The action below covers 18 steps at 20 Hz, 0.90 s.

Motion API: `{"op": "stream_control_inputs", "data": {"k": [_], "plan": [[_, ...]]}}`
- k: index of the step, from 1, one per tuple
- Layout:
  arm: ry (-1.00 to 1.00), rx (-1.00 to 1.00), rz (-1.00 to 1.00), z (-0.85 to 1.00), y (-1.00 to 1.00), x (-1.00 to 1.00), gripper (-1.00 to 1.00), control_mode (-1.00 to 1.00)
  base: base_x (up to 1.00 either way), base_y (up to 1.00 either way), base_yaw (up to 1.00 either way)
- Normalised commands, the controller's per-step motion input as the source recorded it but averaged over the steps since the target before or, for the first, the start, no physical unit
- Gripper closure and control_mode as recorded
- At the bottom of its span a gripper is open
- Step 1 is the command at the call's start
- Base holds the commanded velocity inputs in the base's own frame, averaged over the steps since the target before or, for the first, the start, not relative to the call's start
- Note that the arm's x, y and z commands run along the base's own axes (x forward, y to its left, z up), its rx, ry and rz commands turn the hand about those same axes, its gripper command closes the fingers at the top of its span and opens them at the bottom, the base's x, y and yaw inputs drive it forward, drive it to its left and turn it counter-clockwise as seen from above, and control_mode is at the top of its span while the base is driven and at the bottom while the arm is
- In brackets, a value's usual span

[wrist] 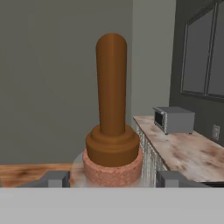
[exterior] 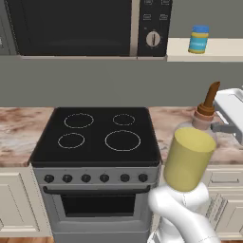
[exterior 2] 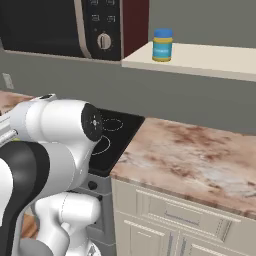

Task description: Move the mayonnaise and oil and vinegar bottle from the cabinet to the dining counter.

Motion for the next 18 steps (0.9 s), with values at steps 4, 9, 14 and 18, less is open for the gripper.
{"op": "stream_control_inputs", "data": {"k": [4, 9, 14, 18], "plan": [[0.00, 0.00, 0.00, 0.00, 0.00, 0.00, 1.00, 1.00, -0.11, 0.71, 0.40], [0.00, 0.00, 0.00, 0.00, 0.00, 0.00, 1.00, 1.00, -0.08, 0.82, 0.42], [0.00, 0.00, 0.00, 0.00, 0.00, 0.00, 1.00, 1.00, -0.02, 0.85, 0.44], [0.00, 0.00, 0.00, 0.00, 0.00, 0.00, 1.00, 1.00, -0.10, 0.76, 0.46]]}}
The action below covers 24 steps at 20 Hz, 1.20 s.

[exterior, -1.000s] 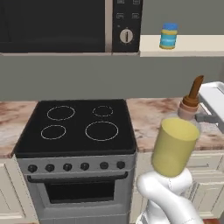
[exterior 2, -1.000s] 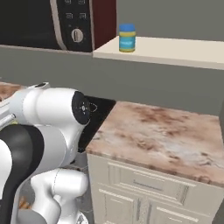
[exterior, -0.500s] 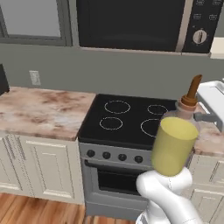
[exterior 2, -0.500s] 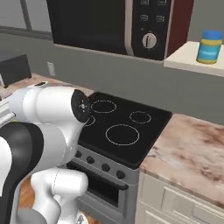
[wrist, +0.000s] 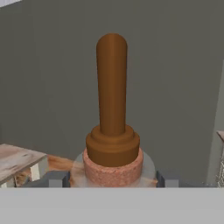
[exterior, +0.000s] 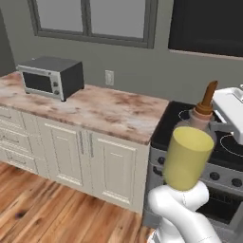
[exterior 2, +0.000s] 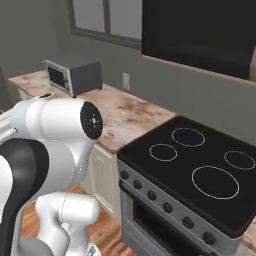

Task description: Move the mayonnaise and oil and vinegar bottle from the cabinet to the dining counter.

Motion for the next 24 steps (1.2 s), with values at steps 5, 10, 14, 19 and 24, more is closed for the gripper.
{"op": "stream_control_inputs", "data": {"k": [5, 10, 14, 19, 24], "plan": [[0.00, 0.00, 0.00, 0.00, 0.00, 0.00, 1.00, 1.00, -0.13, 0.72, 0.46], [0.00, 0.00, 0.00, 0.00, 0.00, 0.00, 1.00, 1.00, -0.12, 0.70, 0.45], [0.00, 0.00, 0.00, 0.00, 0.00, 0.00, 1.00, 1.00, -0.15, 0.58, 0.44], [0.00, 0.00, 0.00, 0.00, 0.00, 0.00, 1.00, 1.00, -0.10, 0.48, 0.41], [0.00, 0.00, 0.00, 0.00, 0.00, 0.00, 1.00, 1.00, -0.05, 0.46, 0.40]]}}
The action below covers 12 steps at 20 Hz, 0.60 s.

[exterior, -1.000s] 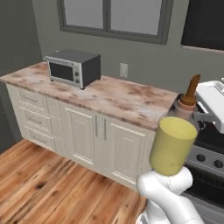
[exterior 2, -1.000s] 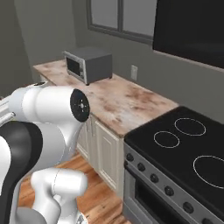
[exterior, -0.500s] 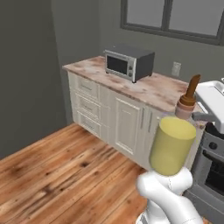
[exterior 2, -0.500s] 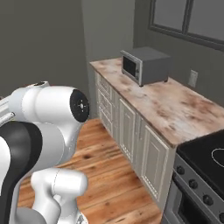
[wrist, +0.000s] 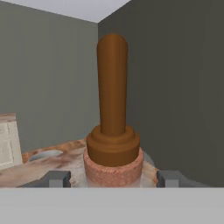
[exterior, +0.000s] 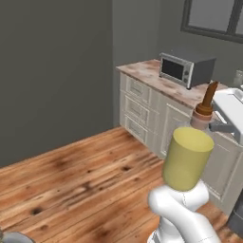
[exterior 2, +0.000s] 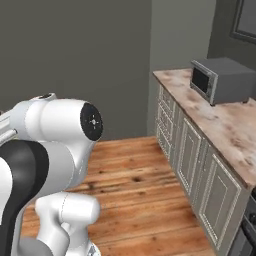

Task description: Move the mayonnaise and oil and vinegar bottle from the cabinet to the dining counter.

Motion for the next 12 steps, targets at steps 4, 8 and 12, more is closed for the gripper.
{"op": "stream_control_inputs", "data": {"k": [4, 8, 12], "plan": [[0.00, 0.00, 0.00, 0.00, 0.00, 0.00, 1.00, 1.00, -0.05, 0.37, 0.40], [0.00, 0.00, 0.00, 0.00, 0.00, 0.00, 1.00, 1.00, -0.04, 0.33, 0.39], [0.00, 0.00, 0.00, 0.00, 0.00, 0.00, 1.00, 1.00, 0.00, 0.27, 0.37]]}}
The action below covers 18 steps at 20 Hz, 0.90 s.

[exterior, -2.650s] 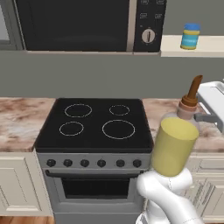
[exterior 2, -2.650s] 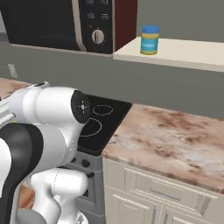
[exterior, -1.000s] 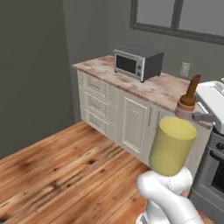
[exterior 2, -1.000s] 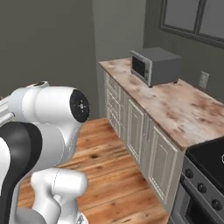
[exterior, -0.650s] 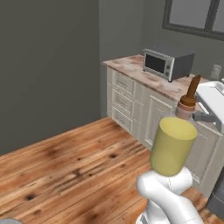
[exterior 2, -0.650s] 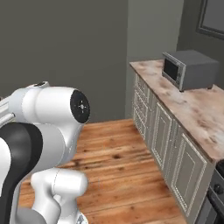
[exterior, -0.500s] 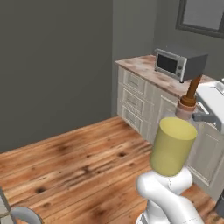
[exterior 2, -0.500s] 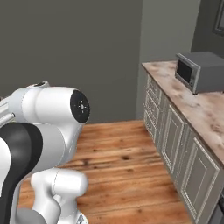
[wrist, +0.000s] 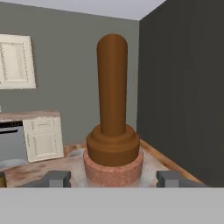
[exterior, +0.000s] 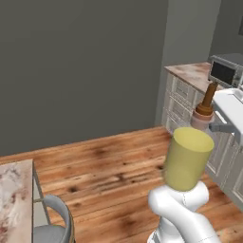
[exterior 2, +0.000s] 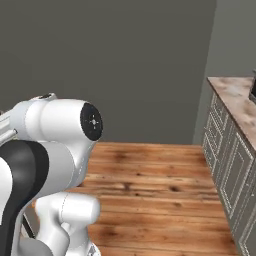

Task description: Move the mayonnaise and oil and vinegar bottle from the cabinet to the dining counter.

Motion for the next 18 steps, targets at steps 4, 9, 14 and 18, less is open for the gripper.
{"op": "stream_control_inputs", "data": {"k": [4, 9, 14, 18], "plan": [[0.00, 0.00, 0.00, 0.00, 0.00, 0.00, 1.00, 1.00, 0.00, 0.05, 0.32], [0.00, 0.00, 0.00, 0.00, 0.00, 0.00, 1.00, 1.00, 0.00, -0.03, 0.32], [0.00, 0.00, 0.00, 0.00, 0.00, 0.00, 1.00, 1.00, 0.00, 0.00, 0.37], [0.00, 0.00, 0.00, 0.00, 0.00, 0.00, 1.00, 1.00, 0.01, 0.00, 0.42]]}}
